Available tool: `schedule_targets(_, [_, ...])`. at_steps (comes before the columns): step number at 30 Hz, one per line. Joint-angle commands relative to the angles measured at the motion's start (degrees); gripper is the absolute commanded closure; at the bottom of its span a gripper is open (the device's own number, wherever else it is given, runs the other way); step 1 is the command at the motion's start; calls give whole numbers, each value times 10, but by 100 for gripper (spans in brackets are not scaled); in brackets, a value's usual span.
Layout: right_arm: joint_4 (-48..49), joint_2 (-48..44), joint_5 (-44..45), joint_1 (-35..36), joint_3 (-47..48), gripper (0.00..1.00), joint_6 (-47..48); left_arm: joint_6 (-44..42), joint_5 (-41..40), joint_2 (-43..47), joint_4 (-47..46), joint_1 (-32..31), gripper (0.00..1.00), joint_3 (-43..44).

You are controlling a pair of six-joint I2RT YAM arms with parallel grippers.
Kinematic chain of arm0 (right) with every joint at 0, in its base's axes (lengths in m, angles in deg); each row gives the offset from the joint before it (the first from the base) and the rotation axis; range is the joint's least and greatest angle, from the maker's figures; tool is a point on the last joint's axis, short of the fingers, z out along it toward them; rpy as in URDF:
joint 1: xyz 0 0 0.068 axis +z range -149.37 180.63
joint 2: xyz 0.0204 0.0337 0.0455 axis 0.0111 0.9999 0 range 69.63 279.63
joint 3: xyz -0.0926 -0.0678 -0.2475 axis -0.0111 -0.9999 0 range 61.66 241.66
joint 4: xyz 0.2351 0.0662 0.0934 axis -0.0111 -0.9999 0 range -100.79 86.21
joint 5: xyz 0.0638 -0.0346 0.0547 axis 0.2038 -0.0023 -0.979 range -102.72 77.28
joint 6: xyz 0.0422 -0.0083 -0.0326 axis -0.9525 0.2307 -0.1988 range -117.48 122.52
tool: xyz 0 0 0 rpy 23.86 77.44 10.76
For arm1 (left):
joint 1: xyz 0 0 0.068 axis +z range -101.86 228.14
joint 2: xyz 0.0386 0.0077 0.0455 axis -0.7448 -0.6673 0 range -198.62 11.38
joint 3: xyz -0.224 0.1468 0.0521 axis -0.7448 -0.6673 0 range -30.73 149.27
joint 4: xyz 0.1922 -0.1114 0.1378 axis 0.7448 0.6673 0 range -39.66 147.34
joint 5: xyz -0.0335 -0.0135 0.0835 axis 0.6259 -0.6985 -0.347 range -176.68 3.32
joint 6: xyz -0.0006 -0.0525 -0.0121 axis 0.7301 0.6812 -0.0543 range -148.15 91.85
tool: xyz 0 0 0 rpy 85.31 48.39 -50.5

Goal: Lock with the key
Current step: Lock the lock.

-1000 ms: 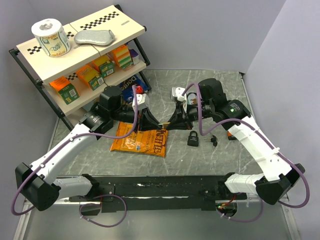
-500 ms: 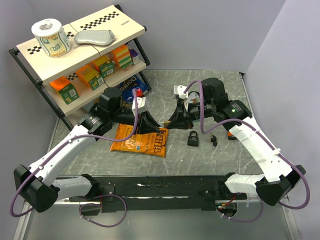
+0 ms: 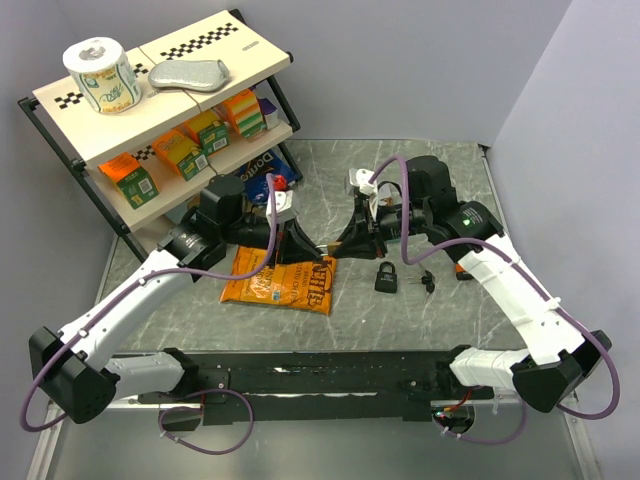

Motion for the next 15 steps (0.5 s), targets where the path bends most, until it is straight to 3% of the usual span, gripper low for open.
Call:
schedule_targets(1, [84, 1, -36, 23, -12, 100, -31, 42, -10, -14, -120, -31, 99, 1])
schedule_targets(9, [124, 11, -40, 50, -33, 100, -56, 106, -12, -46, -230, -67, 99, 6])
schedule_targets(15, [142, 29, -52, 53, -27, 100, -61, 94, 5, -72, -255, -94, 99, 21])
